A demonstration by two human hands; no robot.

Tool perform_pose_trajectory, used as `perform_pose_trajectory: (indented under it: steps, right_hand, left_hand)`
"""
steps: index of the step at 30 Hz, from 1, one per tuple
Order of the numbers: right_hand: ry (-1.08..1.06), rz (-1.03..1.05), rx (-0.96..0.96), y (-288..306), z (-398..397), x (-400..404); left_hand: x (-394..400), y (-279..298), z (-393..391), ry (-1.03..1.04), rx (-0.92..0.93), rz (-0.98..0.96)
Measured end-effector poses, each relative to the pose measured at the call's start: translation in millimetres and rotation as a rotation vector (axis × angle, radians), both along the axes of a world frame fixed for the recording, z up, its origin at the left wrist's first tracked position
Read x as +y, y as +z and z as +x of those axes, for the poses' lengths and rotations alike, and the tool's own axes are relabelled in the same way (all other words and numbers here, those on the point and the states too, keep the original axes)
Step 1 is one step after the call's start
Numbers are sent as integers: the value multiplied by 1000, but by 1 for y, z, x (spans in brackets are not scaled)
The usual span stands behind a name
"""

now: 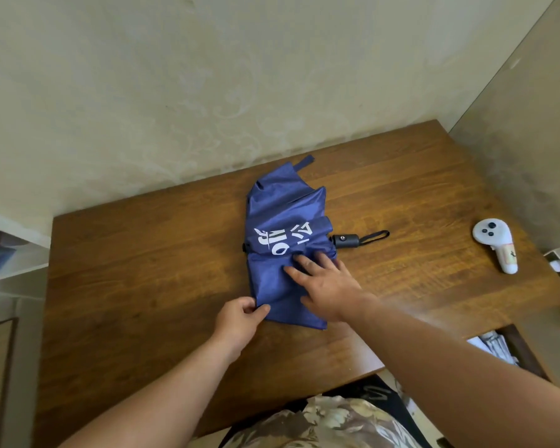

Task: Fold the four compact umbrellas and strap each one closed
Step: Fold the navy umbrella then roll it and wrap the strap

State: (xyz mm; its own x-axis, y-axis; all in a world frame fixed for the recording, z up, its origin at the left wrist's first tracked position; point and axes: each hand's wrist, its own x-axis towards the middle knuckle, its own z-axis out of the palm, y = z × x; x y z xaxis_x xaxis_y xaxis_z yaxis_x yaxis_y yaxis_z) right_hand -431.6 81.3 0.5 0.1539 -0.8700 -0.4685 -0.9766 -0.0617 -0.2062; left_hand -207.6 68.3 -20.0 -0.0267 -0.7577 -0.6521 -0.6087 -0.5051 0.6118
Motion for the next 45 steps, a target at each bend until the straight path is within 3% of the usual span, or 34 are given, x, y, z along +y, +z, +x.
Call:
perform_pose_trajectory:
  steps: [3, 9, 12, 14, 16, 18, 22, 24, 28, 32, 38, 43, 45]
  right_hand:
    - [-89, 96, -10, 3, -5, -24]
    - [-33, 169, 64, -3, -15, -43]
    - [-15, 166, 78, -6, -17, -40]
    - [-12, 165, 91, -7, -15, -38]
    - [-17, 160, 91, -8, -13, -38]
    - [-12, 144, 80, -8, -14, -38]
    - [18, 105, 119, -9, -34, -30]
    - [52, 82, 184, -12, -50, -19]
    - [87, -3, 223, -12, -66, 2]
    - [200, -64, 112, -27, -51, 36]
    - [188, 131, 151, -44, -54, 60]
    - [199, 163, 142, -37, -68, 68]
    - [132, 103, 86, -34, -60, 69]
  left_hand:
    - [0, -2, 3, -38, -67, 16]
    - [-5, 6, 2, -55, -133, -66]
    - [-17, 14, -1, -196, -307, -572]
    - [-29, 16, -9, -523, -289, -929]
    - [-40, 15, -24, -853, -231, -1035]
    - [-49, 6, -34, -1043, -310, -979]
    - [-73, -12, -23, -1355, -763, -731]
    - [-83, -13, -15, -1416, -837, -671]
    - [-88, -9, -15, -1469, -846, -608]
    - [-84, -5, -13, -1492, -830, -633]
    - [-72, -23, 41, -1524, -773, -610]
    - [-72, -18, 71, -1398, -790, -392]
    - [-63, -9, 55, -1143, -693, -498]
